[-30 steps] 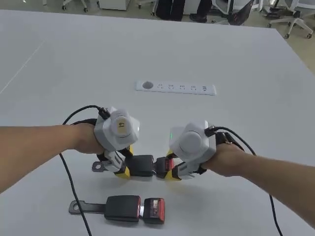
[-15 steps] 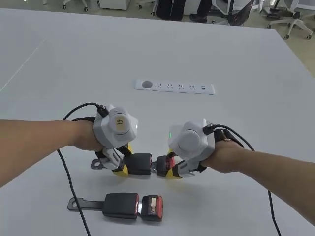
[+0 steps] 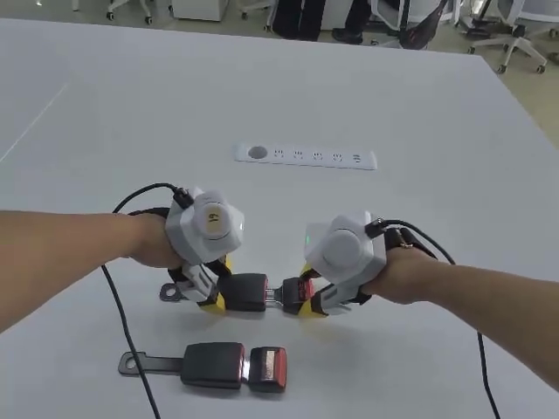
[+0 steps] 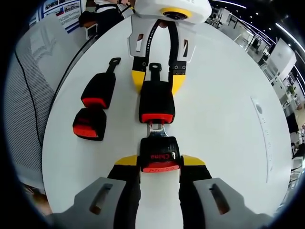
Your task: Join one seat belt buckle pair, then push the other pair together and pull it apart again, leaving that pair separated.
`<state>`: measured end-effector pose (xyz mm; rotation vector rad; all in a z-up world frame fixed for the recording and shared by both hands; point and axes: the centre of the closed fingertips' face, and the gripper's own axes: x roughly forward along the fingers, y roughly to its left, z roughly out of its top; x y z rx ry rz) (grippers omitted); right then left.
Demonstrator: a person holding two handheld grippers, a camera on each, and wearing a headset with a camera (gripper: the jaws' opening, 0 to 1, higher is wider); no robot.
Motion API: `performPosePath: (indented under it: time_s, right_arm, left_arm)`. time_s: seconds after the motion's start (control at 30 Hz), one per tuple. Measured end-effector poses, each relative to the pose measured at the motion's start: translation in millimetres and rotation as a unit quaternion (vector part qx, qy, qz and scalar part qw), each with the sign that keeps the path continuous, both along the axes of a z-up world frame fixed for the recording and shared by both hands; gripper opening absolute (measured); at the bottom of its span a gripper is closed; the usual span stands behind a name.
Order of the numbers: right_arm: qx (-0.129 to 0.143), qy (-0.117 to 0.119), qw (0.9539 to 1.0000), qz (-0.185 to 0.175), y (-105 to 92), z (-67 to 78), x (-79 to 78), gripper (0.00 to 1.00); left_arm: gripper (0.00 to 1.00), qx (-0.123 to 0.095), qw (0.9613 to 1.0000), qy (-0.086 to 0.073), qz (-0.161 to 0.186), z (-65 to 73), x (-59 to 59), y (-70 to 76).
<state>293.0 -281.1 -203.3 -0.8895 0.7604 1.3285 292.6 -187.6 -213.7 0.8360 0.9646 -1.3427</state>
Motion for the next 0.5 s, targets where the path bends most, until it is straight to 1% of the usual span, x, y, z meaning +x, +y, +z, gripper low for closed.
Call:
performPosePath:
  time_s: [0.1,0.17,0.23,0.3,0.43,0.5]
  right_arm:
    - [-0.001,0.000,1.0000,0.001,-2.4,-0.7,1.6,0.28]
    - [-0.002,-0.001,1.0000,0.003,-3.0,-1.5,2.4,0.28]
    - [-0.005,-0.002,1.0000,0.005,-4.0,-1.8,1.9,0.28]
    - [-0.004,-0.001,1.0000,0.003,-4.1,-1.1,1.1,0.28]
    - [-0.007,-0.002,1.0000,0.003,-6.9,-0.6,0.9,0.28]
    - [-0.008,-0.002,1.0000,0.003,-8.1,-0.4,1.1,0.28]
  left_arm:
    - [0.31,0.001,1.0000,0.000,0.000,-0.3,1.2,0.7]
    - [0.31,0.001,1.0000,0.000,0.001,0.5,-2.8,-1.7]
    - [0.31,0.001,1.0000,0.000,0.002,0.3,0.6,-0.1]
    - [0.31,0.001,1.0000,-0.001,0.002,0.6,-1.7,-1.6]
    - [0.31,0.002,1.0000,-0.001,0.003,0.2,0.3,0.5]
    - [0.31,0.003,1.0000,-0.001,0.003,0.9,-2.7,-1.8]
